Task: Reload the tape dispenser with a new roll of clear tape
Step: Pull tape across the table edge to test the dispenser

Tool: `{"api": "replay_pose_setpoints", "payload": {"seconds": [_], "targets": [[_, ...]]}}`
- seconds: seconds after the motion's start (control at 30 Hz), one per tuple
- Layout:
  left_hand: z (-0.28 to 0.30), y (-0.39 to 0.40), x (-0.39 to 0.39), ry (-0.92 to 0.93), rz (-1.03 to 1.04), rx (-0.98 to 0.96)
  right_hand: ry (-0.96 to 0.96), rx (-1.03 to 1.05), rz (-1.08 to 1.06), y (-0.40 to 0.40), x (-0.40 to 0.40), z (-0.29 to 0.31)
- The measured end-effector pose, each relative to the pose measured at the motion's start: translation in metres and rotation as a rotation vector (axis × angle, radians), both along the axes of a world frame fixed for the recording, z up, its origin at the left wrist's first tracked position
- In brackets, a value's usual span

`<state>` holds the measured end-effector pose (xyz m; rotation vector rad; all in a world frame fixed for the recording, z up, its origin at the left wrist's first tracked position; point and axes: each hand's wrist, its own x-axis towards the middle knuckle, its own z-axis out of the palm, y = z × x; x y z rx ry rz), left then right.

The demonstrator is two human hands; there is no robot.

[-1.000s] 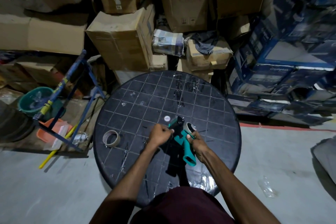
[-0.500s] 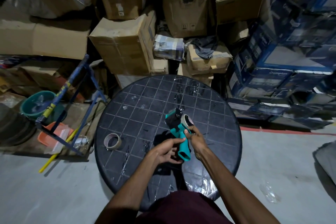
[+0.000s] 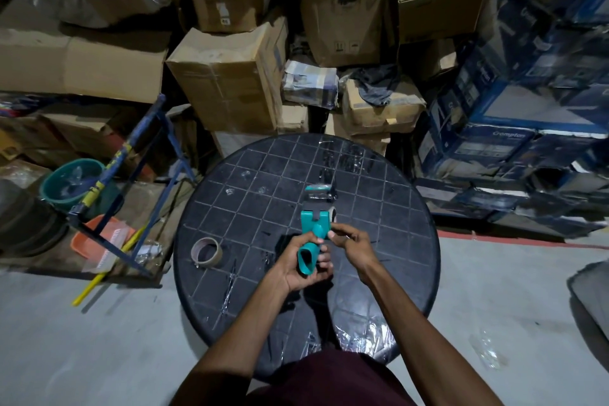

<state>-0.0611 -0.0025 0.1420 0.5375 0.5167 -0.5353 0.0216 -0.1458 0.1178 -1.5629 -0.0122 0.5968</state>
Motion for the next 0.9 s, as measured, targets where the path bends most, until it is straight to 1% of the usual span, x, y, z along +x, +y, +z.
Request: {"api": "replay_pose_setpoints", "payload": {"seconds": [0.07,0.13,0.17,0.23,0.3,0.33,0.43,0.5,0.57,0.7,0.73,0.83,0.9], "targets": [[-0.001,-0.001,-0.004,-0.036,0.078,-0.057,-0.046,-0.016,0.032,0.001,0.003,0.004],[-0.001,-0.002,-0.008,-0.01,0.137,-0.034,-0.101,-0.046,0.022,-0.001,0.008,0.007],[0.0,-0.002,-0.009,0.029,0.171,0.007,-0.12,-0.064,-0.005,-0.002,0.01,0.008],[-0.001,-0.001,-0.009,0.092,0.226,0.161,-0.133,-0.078,-0.063,-0.008,0.014,0.006],[-0.004,0.003,-0.009,0.086,0.263,0.278,-0.132,-0.087,-0.09,-0.012,0.014,0.001],[-0.006,0.005,-0.009,0.074,0.295,0.29,-0.132,-0.092,-0.095,-0.012,0.013,-0.002],[-0.009,0.014,-0.011,0.03,0.397,0.192,-0.13,-0.107,-0.096,-0.011,0.008,-0.007],[-0.008,0.019,-0.012,-0.01,0.405,0.162,-0.141,-0.118,-0.092,-0.009,0.006,-0.006],[-0.007,0.021,-0.013,-0.017,0.391,0.231,-0.145,-0.124,-0.089,-0.008,0.006,-0.004],[-0.009,0.028,-0.011,0.054,0.336,0.632,-0.171,-0.125,-0.083,-0.004,0.009,-0.003],[-0.009,0.032,-0.011,0.067,0.313,0.692,-0.177,-0.13,-0.081,-0.002,0.01,-0.004],[-0.003,0.042,-0.011,0.096,0.268,0.666,-0.193,-0.147,-0.069,0.002,0.012,-0.006],[-0.002,0.045,-0.012,0.083,0.238,0.575,-0.203,-0.159,-0.061,0.003,0.011,-0.007]]}}
